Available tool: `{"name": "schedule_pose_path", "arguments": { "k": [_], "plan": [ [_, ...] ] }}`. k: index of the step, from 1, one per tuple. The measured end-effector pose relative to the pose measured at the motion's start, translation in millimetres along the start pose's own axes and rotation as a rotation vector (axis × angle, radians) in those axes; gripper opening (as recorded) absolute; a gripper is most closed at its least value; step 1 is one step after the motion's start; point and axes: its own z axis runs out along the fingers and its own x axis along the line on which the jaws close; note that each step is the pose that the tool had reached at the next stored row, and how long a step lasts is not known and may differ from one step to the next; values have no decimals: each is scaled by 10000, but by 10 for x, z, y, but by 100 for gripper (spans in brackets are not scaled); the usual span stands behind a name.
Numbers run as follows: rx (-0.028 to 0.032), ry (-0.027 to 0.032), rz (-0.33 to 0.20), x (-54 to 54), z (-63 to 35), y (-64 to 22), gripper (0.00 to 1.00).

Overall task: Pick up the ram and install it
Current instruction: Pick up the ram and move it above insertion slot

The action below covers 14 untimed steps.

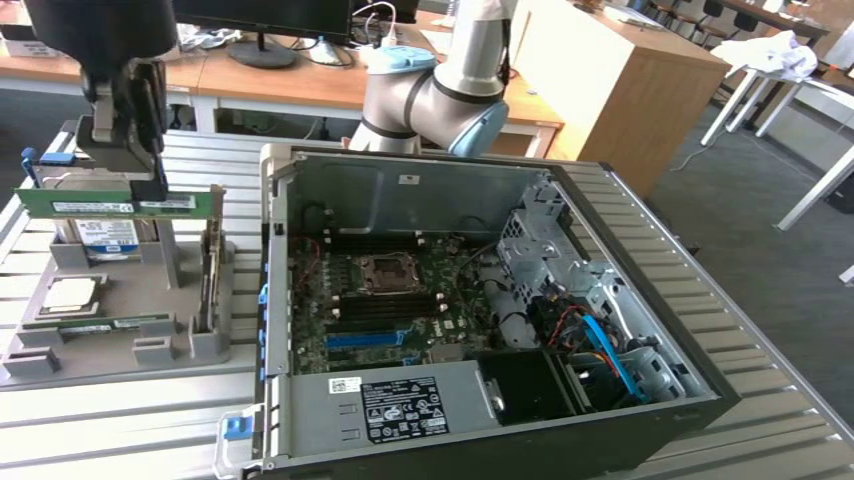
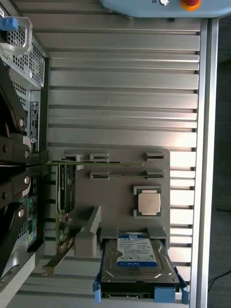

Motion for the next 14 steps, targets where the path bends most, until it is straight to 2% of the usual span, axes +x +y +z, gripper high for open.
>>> {"name": "schedule_pose_path", "arguments": {
  "k": [1, 14],
  "plan": [
    [0, 0, 1, 1, 1, -63, 12],
    [0, -1, 0, 4, 4, -265, 12]
  ]
}}
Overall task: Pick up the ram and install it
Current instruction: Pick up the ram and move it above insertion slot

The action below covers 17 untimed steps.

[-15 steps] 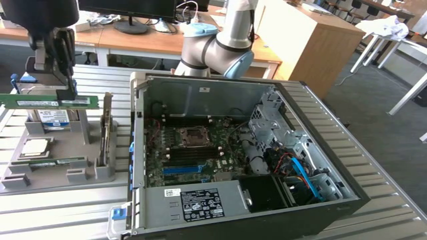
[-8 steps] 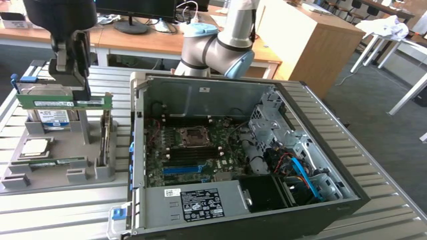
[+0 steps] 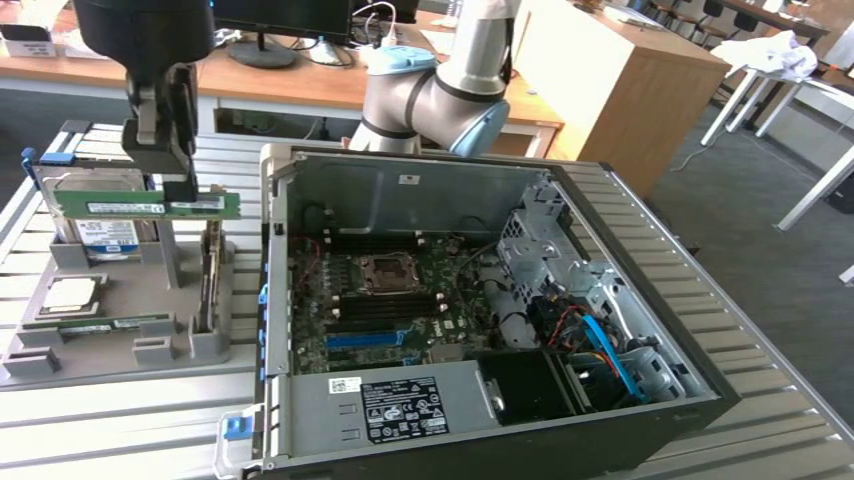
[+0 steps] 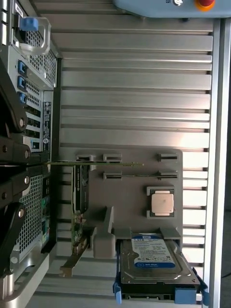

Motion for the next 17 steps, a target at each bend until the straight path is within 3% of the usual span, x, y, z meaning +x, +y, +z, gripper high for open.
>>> {"name": "schedule_pose_path", "arguments": {
  "k": [17],
  "plan": [
    [0, 0, 1, 4, 5, -295, 12]
  ]
}}
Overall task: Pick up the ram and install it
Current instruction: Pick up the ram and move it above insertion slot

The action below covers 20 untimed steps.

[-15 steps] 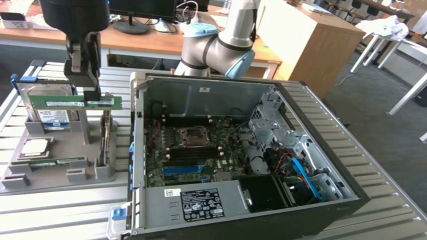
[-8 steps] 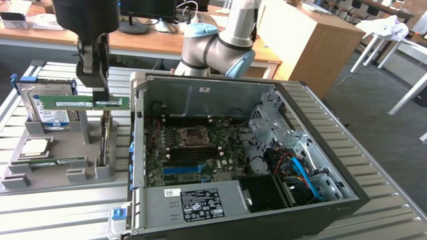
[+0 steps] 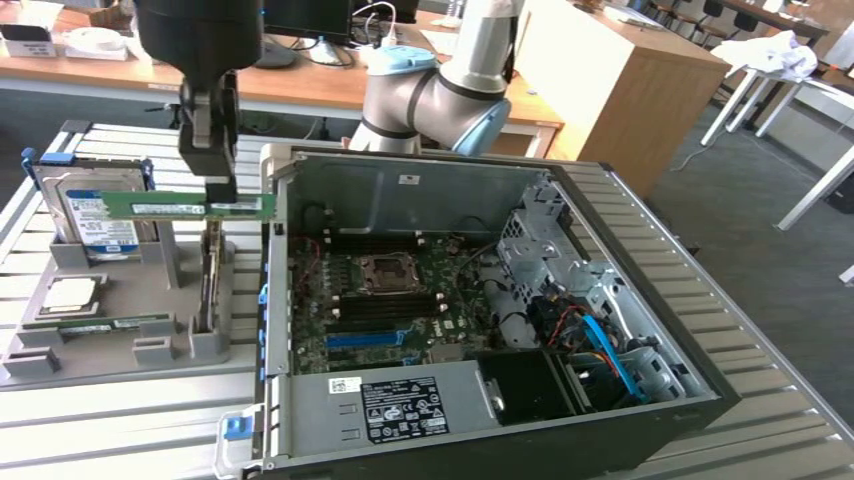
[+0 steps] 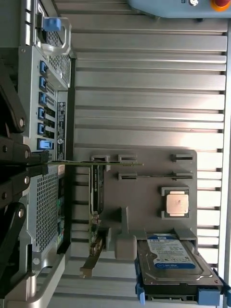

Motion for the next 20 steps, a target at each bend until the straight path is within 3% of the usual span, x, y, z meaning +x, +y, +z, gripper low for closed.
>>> {"name": "schedule_pose_path", "arguments": {
  "k": [20],
  "plan": [
    [0, 0, 0, 6, 6, -396, 12]
  ]
}}
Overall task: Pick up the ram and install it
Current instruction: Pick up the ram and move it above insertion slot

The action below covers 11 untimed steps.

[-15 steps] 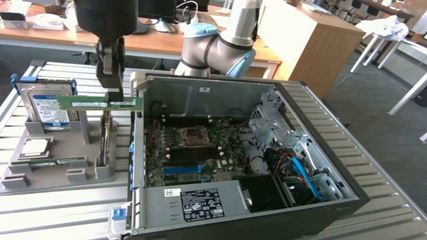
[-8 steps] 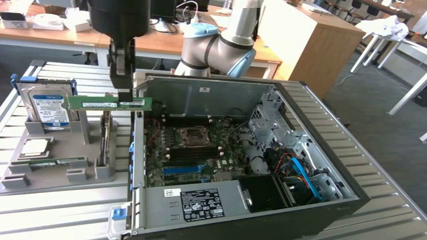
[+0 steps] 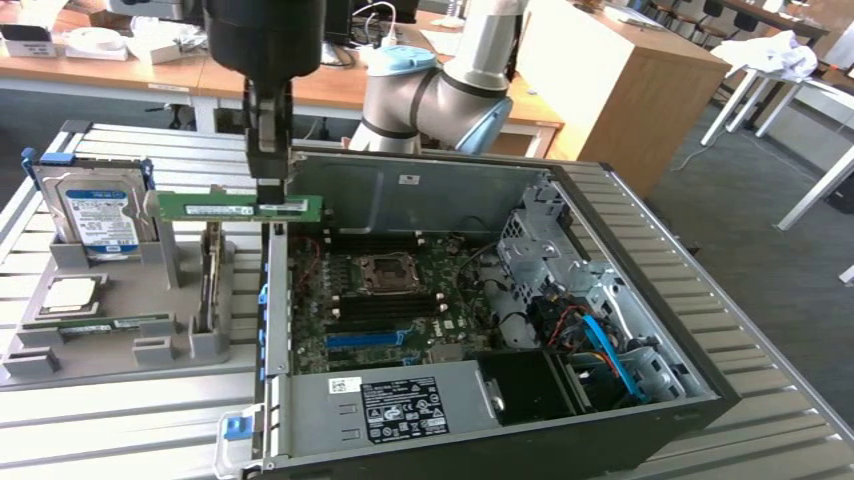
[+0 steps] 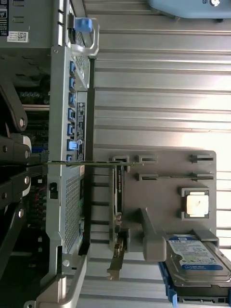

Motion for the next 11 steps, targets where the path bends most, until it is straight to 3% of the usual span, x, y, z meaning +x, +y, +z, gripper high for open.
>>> {"name": "schedule_pose_path", "arguments": {
  "k": [11],
  "plan": [
    [0, 0, 0, 4, 4, -243, 12]
  ]
}}
